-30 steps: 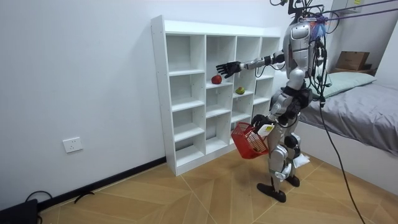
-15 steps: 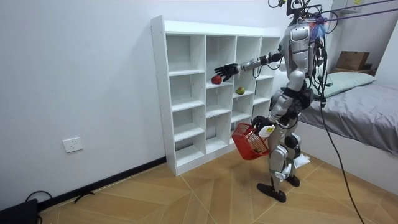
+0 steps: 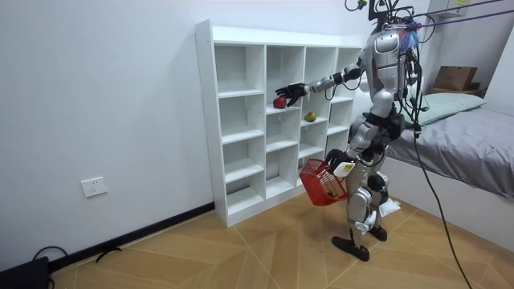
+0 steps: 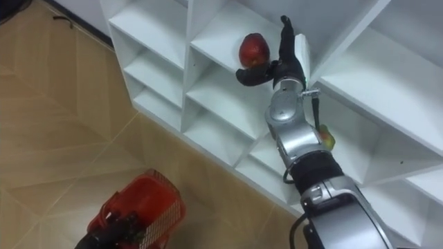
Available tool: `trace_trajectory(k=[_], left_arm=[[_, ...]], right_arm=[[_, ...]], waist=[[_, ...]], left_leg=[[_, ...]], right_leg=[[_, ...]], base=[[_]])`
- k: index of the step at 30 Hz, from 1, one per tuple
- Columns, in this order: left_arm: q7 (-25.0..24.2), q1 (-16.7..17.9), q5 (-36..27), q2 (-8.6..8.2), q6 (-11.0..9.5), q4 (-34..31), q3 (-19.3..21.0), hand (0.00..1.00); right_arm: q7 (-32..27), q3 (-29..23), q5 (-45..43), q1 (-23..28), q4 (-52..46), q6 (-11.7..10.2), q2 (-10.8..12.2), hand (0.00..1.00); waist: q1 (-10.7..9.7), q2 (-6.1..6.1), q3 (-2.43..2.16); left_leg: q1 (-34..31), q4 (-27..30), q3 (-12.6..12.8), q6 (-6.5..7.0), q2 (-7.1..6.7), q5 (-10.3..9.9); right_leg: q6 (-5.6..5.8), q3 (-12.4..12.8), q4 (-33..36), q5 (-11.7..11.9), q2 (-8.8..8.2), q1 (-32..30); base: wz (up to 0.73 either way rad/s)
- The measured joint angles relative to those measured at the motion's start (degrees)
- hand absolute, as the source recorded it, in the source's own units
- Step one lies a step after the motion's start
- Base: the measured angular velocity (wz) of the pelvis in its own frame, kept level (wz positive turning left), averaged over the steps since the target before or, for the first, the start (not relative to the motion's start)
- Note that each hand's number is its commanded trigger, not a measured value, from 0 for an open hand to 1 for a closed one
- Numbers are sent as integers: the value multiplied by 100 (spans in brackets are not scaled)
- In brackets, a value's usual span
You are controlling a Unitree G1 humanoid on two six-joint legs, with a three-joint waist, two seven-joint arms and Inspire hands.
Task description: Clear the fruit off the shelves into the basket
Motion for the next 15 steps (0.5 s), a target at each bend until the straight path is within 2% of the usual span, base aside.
trace_trajectory(k=[4, 8, 15], left_arm=[[-56, -4, -2, 18, -13, 0, -71, 100], [-130, -29, -2, 12, -17, -1, -127, 100], [-170, -39, -4, 9, -22, -5, -138, 100]], right_arm=[[0, 1, 0, -109, 187, -11, 0, 0], [0, -1, 1, -158, 444, -32, -35, 0], [11, -40, 4, -347, 717, -11, -34, 0]], waist=[[20, 14, 13], [142, 17, 15], [163, 20, 20]], left_leg=[[0, -7, -1, 0, -1, 0], [-24, -7, -1, 0, -2, 1], [-80, -15, -12, -1, -5, 3]], right_leg=[[0, 3, 0, 0, -1, -7], [0, 4, 1, 0, -1, -30], [1, -3, 6, -1, -3, -85]], base=[[0], [0], [0]])
